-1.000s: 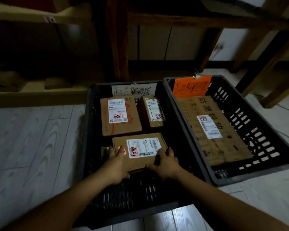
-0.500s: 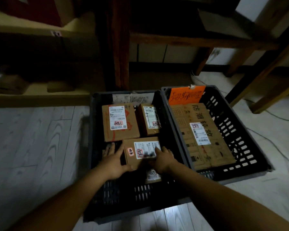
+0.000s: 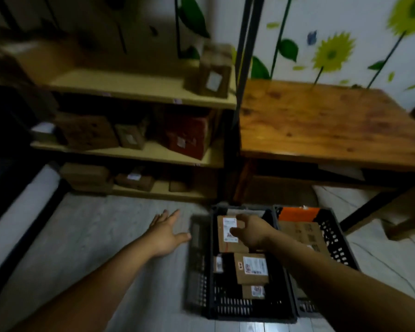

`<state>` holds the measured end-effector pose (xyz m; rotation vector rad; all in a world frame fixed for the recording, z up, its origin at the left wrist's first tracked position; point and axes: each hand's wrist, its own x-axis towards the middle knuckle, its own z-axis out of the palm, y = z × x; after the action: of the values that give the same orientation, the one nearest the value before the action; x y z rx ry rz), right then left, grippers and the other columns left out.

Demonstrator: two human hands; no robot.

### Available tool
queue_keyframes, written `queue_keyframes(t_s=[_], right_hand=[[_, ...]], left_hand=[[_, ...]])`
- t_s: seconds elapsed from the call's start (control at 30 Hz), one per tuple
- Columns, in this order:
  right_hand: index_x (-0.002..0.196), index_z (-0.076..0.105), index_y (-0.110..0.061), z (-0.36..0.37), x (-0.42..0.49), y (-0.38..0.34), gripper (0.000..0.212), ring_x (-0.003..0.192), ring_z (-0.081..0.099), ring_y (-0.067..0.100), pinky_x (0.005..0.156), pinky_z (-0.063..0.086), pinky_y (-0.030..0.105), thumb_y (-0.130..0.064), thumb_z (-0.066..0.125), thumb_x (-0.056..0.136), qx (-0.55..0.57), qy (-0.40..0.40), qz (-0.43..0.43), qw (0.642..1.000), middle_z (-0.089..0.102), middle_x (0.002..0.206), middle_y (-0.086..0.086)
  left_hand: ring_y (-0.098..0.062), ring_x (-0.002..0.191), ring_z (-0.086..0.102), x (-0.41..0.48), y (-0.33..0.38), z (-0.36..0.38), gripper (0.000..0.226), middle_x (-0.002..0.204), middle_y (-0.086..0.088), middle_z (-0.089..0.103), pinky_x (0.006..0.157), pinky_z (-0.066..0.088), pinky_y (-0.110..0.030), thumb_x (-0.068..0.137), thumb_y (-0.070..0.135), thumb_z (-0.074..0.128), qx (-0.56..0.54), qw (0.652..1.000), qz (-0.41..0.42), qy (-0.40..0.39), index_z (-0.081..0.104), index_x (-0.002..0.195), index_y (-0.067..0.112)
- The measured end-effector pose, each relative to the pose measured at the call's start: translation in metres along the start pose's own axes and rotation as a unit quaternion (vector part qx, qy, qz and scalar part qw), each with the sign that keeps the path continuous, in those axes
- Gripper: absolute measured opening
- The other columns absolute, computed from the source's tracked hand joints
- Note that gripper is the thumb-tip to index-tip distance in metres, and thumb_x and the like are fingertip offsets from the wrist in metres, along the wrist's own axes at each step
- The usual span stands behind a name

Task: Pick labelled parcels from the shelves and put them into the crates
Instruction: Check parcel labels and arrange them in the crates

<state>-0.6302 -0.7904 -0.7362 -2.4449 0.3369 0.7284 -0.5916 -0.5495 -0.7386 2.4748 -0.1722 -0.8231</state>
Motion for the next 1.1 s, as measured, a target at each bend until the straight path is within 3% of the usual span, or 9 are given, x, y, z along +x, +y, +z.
queue_keyframes(t_s=[0.17,0.27,0.4,0.6,0.83,1.1], right_hand=[[0.134,0.048,-0.015,-0.067,-0.044,-0.105,0.041,0.090,0.052,0.012,0.074,0.042,0.023,-0.031,0.056,0.097,0.009,0.060,-0.070,0.996,0.058,0.124,0.007],[0.133,0.049,-0.015,-0.098,-0.043,-0.146,0.042,0.094,0.059,0.018,0.074,0.047,0.027,-0.033,0.056,0.096,0.003,0.097,-0.096,0.991,0.059,0.120,0.007],[0.139,0.045,-0.017,-0.136,-0.024,-0.182,0.050,0.111,0.056,0.024,0.082,0.044,0.028,-0.037,0.057,0.095,-0.034,0.117,-0.103,0.987,0.052,0.134,0.010],[0.132,0.052,-0.018,-0.185,0.038,-0.211,0.042,0.110,0.059,0.021,0.086,0.049,0.029,-0.033,0.060,0.093,0.021,0.165,-0.099,0.981,0.057,0.129,0.008],[0.145,0.039,-0.018,-0.251,0.110,-0.234,0.060,0.124,0.049,0.029,0.102,0.044,0.037,-0.040,0.059,0.093,0.003,0.229,-0.077,0.970,0.043,0.143,0.013],[0.149,0.031,-0.021,-0.285,0.184,-0.244,0.066,0.135,0.036,0.034,0.110,0.036,0.041,-0.042,0.058,0.093,0.004,0.293,0.002,0.956,0.029,0.152,0.011]], left_hand=[[-0.022,0.147,-0.003,-0.050,0.005,-0.111,0.082,0.160,0.002,-0.004,0.118,0.010,-0.040,0.087,0.045,0.058,-0.003,0.997,0.014,0.070,0.007,0.150,0.032],[-0.023,0.147,-0.003,-0.051,0.013,-0.168,0.081,0.160,0.000,0.000,0.119,0.009,-0.043,0.086,0.045,0.060,-0.009,0.993,0.034,0.114,0.011,0.150,0.031],[-0.021,0.147,-0.001,-0.040,0.032,-0.223,0.080,0.160,0.000,0.001,0.119,0.010,-0.040,0.087,0.043,0.060,-0.015,0.989,0.062,0.135,0.012,0.150,0.032],[-0.023,0.147,-0.006,0.015,0.059,-0.286,0.081,0.160,0.000,-0.002,0.119,0.007,-0.041,0.088,0.045,0.058,0.023,0.989,0.084,0.123,0.008,0.150,0.034],[-0.020,0.147,0.001,0.088,0.094,-0.352,0.081,0.160,0.004,0.001,0.119,0.010,-0.042,0.088,0.046,0.058,0.020,0.983,0.118,0.140,0.008,0.150,0.034],[-0.021,0.147,0.000,0.185,0.128,-0.393,0.078,0.160,0.002,-0.001,0.116,0.011,-0.038,0.090,0.044,0.056,0.031,0.983,0.169,0.063,0.007,0.151,0.033]])
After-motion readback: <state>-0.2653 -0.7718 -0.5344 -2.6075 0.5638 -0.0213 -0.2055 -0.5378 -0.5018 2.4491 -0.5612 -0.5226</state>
